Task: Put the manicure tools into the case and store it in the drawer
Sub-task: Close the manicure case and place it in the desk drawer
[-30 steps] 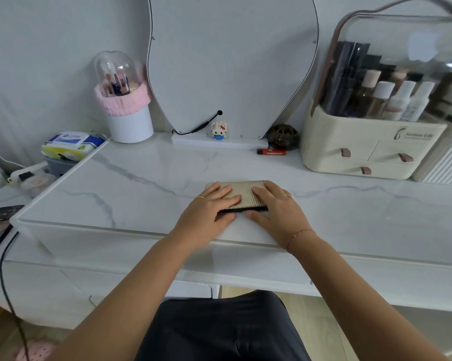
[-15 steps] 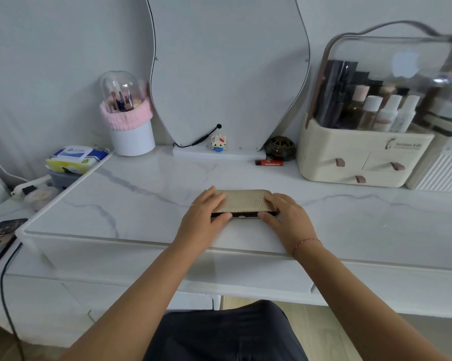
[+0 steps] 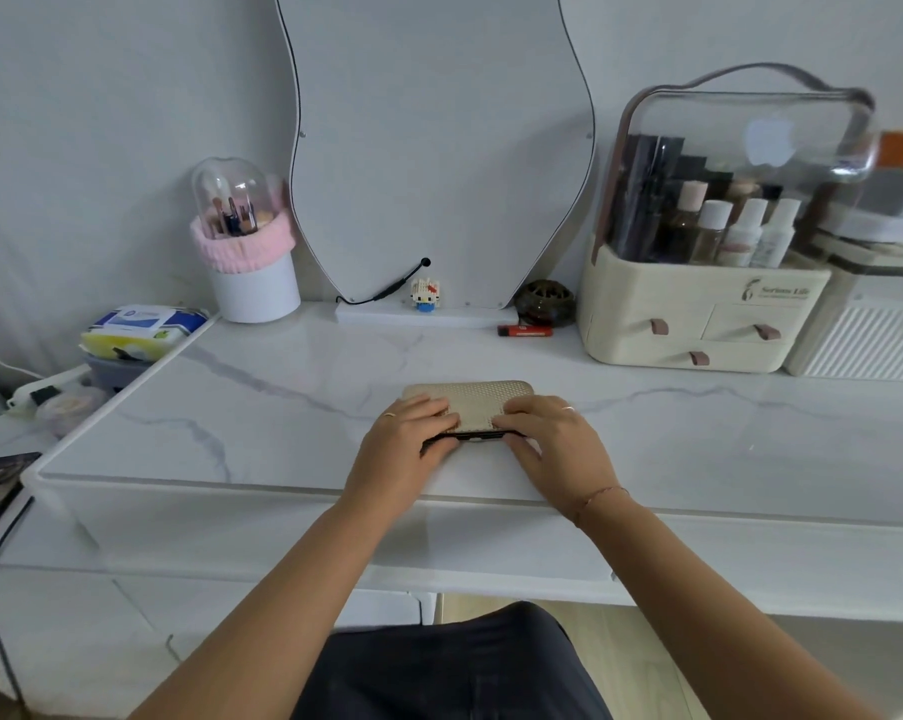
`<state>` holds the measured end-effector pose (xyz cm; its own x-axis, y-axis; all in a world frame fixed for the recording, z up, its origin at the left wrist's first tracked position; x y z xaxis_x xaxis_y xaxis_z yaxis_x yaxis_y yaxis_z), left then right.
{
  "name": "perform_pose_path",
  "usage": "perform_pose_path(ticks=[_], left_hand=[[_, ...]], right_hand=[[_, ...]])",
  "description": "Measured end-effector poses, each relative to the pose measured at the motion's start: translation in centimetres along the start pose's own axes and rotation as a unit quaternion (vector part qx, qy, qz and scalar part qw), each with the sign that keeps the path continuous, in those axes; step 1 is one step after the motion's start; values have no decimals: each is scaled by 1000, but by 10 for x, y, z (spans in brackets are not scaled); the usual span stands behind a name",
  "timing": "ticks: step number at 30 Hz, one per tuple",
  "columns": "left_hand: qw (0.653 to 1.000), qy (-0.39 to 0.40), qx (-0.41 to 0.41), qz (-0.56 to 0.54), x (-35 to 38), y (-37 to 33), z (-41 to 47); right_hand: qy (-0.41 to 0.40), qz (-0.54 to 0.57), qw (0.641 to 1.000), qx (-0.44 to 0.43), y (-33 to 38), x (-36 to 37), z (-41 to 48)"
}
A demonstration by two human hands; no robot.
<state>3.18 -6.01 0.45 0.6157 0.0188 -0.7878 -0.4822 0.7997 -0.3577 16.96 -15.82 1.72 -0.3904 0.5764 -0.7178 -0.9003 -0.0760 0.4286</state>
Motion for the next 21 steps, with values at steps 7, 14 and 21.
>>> perform_pose_path(ticks=[7,14,21], left_hand=[[999,34,26,9,-1,-2,-2],[992,106,-68,32,7,8,-4],[985,152,-78,32,11,-3,-5]], right_hand=[[-5,36,999,0,-4,2,3],[27,109,984,138,-26,4,3],[-111,141,968,176,-12,-23,-32]])
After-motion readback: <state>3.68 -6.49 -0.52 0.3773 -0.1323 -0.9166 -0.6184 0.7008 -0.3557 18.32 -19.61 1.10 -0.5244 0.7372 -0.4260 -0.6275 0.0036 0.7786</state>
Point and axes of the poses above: each hand's wrist, its own z-axis towards the middle knuckle, its own x-axis out of the palm, y = z × x, the point moved 6 cm from there along z, towards the middle knuckle, and after that the axes turned 10 degrees about z, right-handed, at the moved point
